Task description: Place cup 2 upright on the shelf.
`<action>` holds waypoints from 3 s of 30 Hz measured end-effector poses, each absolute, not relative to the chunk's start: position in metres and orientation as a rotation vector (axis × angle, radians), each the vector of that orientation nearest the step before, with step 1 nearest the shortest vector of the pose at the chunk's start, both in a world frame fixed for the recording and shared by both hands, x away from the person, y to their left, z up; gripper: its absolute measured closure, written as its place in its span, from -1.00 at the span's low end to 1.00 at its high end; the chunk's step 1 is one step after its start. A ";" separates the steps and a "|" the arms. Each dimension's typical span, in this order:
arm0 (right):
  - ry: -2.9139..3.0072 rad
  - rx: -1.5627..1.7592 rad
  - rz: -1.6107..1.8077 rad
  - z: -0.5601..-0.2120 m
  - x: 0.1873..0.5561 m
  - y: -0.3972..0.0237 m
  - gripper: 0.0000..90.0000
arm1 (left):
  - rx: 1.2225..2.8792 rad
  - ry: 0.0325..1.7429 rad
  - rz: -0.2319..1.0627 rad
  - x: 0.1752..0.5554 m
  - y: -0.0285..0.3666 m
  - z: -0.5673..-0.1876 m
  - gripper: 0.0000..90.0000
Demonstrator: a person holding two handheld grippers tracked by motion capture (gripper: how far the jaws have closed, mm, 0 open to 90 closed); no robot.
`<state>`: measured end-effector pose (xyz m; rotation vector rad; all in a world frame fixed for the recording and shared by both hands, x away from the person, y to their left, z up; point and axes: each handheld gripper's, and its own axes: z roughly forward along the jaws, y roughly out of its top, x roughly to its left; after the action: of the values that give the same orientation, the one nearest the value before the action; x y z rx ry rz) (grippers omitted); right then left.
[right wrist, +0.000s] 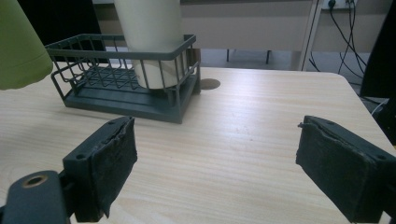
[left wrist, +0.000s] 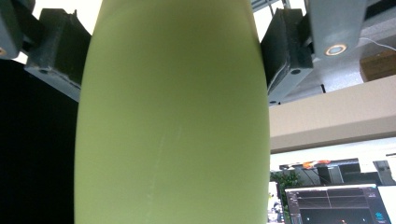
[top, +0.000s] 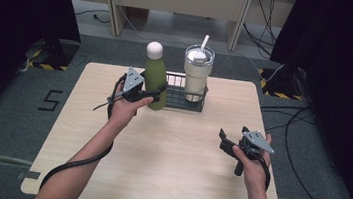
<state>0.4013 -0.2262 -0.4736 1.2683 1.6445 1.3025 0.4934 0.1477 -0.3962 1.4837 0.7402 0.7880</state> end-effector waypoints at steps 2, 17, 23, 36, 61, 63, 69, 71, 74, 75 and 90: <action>1.642 1.266 1.300 -0.473 0.401 -0.227 -0.73 | 1.483 0.742 0.786 0.495 0.146 -0.396 -0.54; 1.639 1.277 1.294 -0.474 0.401 -0.229 -0.72 | 1.470 0.751 0.786 0.504 0.140 -0.386 -0.54; 1.634 1.280 1.301 -0.473 0.401 -0.229 -0.72 | 1.470 0.753 0.785 0.506 0.137 -0.385 -0.54; 1.639 1.282 1.299 -0.474 0.401 -0.228 -0.72 | 1.460 0.763 0.804 0.515 0.133 -0.377 -0.54; 1.643 1.290 1.299 -0.476 0.402 -0.229 -0.71 | 1.431 0.802 0.845 0.541 0.133 -0.364 -0.54; 1.645 1.292 1.298 -0.476 0.402 -0.228 -0.71 | 1.432 0.803 0.849 0.544 0.133 -0.364 -0.54; 1.650 1.291 1.298 -0.477 0.402 -0.227 -0.71 | 1.438 0.810 0.864 0.554 0.133 -0.363 -0.54; 1.649 1.289 1.299 -0.477 0.402 -0.227 -0.71 | 1.441 0.814 0.867 0.558 0.133 -0.363 -0.54; 1.648 1.290 1.300 -0.477 0.402 -0.228 -0.71 | 1.447 0.818 0.872 0.564 0.133 -0.364 -0.54; 1.648 1.290 1.300 -0.477 0.402 -0.228 -0.71 | 1.442 0.825 0.872 0.566 0.133 -0.364 -0.54; 1.662 1.287 1.301 -0.479 0.402 -0.226 -0.71 | 1.454 0.885 0.852 0.587 0.131 -0.379 -0.54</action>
<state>0.4022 -0.2259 -0.4792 1.2866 1.6620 1.3005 0.5871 0.1313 -0.3792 1.4543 0.8847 0.8519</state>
